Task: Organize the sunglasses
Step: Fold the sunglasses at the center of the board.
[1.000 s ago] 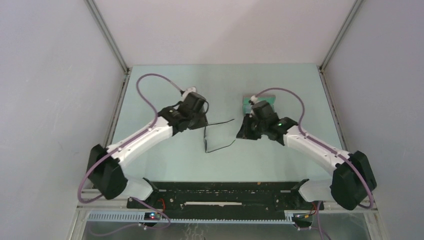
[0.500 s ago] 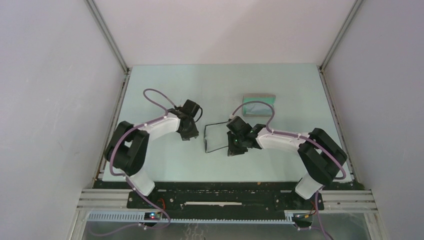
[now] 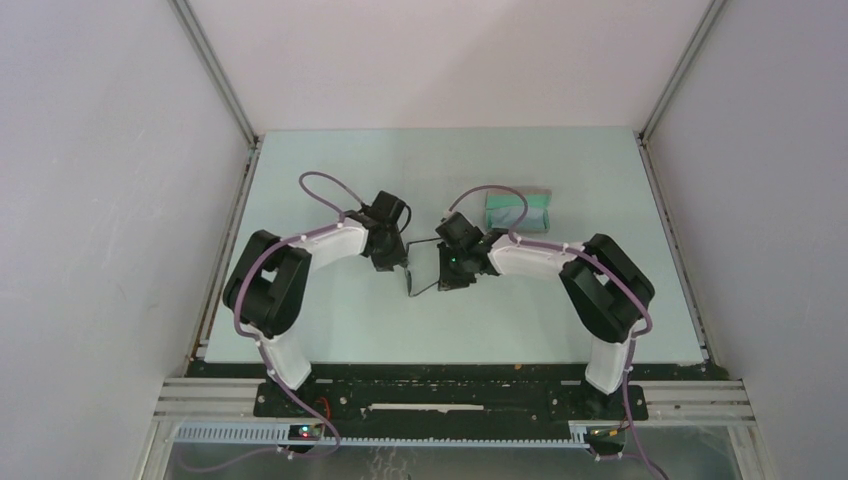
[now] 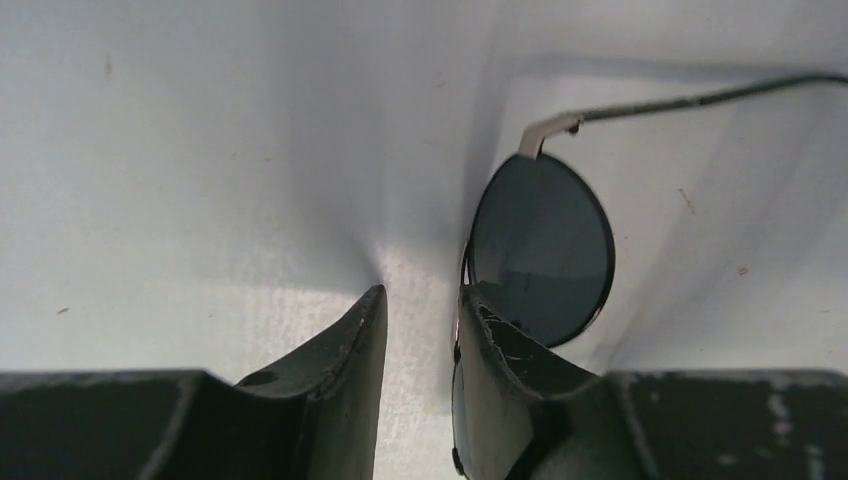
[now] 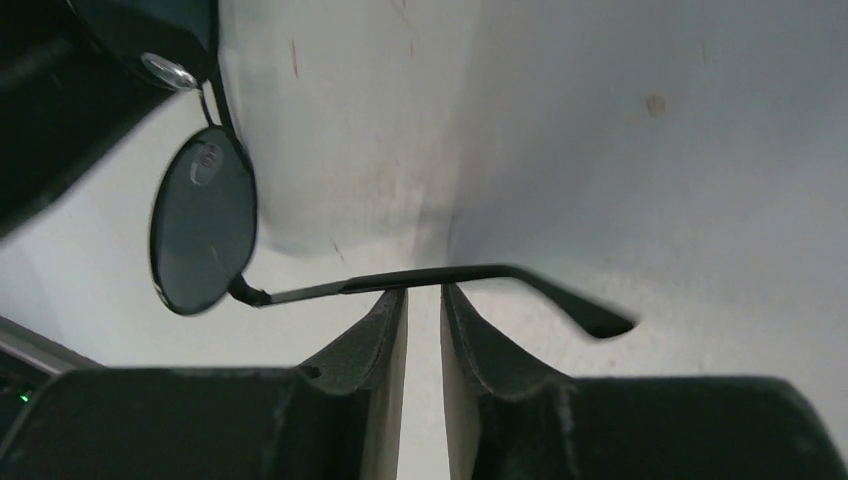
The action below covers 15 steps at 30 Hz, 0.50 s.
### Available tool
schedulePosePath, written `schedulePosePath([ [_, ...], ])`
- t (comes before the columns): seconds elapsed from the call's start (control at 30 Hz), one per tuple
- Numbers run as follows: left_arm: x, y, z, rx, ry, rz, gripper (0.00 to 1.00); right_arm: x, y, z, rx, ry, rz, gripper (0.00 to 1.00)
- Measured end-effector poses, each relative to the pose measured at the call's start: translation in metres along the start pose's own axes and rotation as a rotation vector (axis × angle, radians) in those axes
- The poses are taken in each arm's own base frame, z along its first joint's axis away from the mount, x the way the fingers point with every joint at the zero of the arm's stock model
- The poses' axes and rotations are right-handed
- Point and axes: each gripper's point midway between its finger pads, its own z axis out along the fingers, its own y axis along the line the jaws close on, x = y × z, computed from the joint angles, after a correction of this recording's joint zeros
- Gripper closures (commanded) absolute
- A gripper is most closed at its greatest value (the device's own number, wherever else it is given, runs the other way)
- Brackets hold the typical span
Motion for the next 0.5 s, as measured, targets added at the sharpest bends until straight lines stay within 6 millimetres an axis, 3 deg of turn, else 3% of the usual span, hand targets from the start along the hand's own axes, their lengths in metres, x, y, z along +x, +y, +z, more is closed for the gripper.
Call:
schedulePosePath([
  [0.33,-0.007,-0.022,0.007,0.078,0.014,0.031,0.62,-0.035,0.031,0.016,-0.087,-0.006,0.006,0.75],
  [0.5,-0.008,-0.025,0.007,0.093,0.018,0.040,0.62,-0.036,0.028,0.014,-0.096,0.008,0.011,0.75],
])
